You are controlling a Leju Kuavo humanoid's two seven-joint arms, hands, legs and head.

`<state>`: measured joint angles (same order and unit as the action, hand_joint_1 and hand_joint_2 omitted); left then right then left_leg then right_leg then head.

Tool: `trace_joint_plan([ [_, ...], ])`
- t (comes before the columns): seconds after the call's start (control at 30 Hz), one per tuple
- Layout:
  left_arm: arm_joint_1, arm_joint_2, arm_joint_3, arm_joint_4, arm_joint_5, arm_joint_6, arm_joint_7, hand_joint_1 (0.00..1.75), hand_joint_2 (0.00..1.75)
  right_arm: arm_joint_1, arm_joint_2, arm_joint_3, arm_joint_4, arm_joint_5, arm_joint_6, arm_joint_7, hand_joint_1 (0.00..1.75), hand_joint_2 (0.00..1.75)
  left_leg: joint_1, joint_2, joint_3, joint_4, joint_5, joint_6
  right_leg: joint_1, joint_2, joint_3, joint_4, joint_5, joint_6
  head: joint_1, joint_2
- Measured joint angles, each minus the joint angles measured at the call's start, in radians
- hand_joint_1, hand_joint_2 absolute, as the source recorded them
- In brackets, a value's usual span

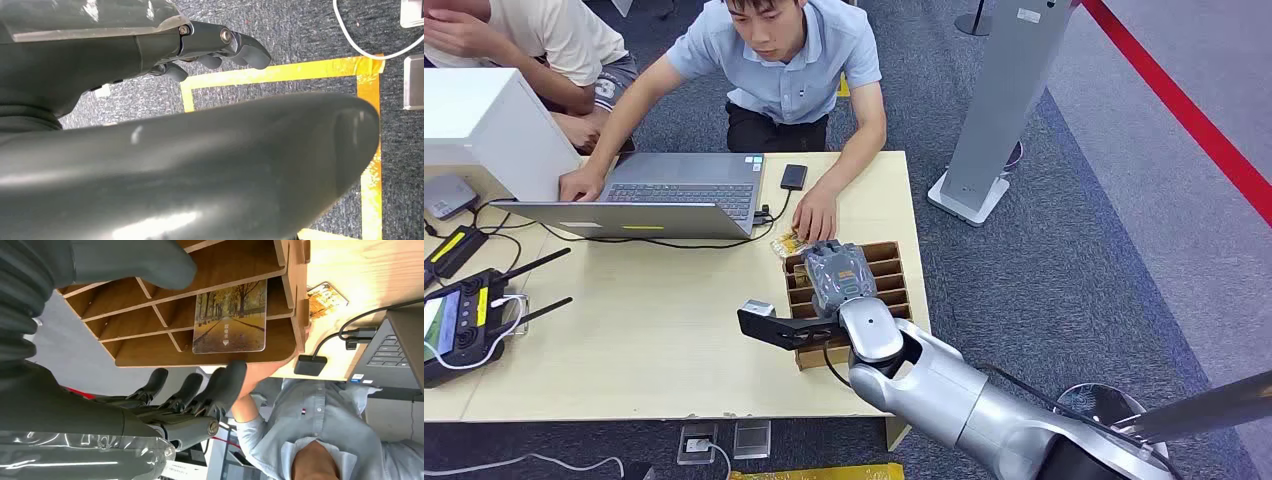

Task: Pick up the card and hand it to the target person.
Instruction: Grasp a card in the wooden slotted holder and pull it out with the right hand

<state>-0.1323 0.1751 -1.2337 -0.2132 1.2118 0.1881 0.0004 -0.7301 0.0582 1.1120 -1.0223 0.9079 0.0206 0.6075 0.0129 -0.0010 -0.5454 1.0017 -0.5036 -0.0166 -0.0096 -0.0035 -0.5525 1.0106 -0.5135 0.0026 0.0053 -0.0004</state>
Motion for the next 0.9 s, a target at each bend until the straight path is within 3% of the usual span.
trace_joint_plan([
  [0.27,0.000,0.000,0.000,0.000,0.002,0.000,0.000,0.00,0.00,-0.003,0.004,0.000,0.008,0.000,-0.004,-0.004,0.91,1.75,0.000,0.000,0.000,0.000,0.000,0.000,0.000,0.000,0.000,0.000,0.000,0.000,0.000,0.000],
  [0.7,0.000,0.000,0.000,0.000,0.002,0.000,-0.002,0.00,0.00,-0.002,0.005,0.001,0.017,-0.001,-0.008,-0.007,0.86,1.75,0.000,0.000,0.000,0.000,0.000,0.000,0.000,0.000,0.000,0.000,0.000,0.000,0.000,0.000],
  [0.9,0.000,0.000,0.000,0.000,0.002,0.000,-0.003,0.00,0.00,-0.002,0.006,0.002,0.022,-0.008,-0.008,-0.012,1.03,1.75,0.000,0.000,0.000,0.000,0.000,0.000,0.000,0.000,0.000,0.000,0.000,0.000,0.000,0.000],
])
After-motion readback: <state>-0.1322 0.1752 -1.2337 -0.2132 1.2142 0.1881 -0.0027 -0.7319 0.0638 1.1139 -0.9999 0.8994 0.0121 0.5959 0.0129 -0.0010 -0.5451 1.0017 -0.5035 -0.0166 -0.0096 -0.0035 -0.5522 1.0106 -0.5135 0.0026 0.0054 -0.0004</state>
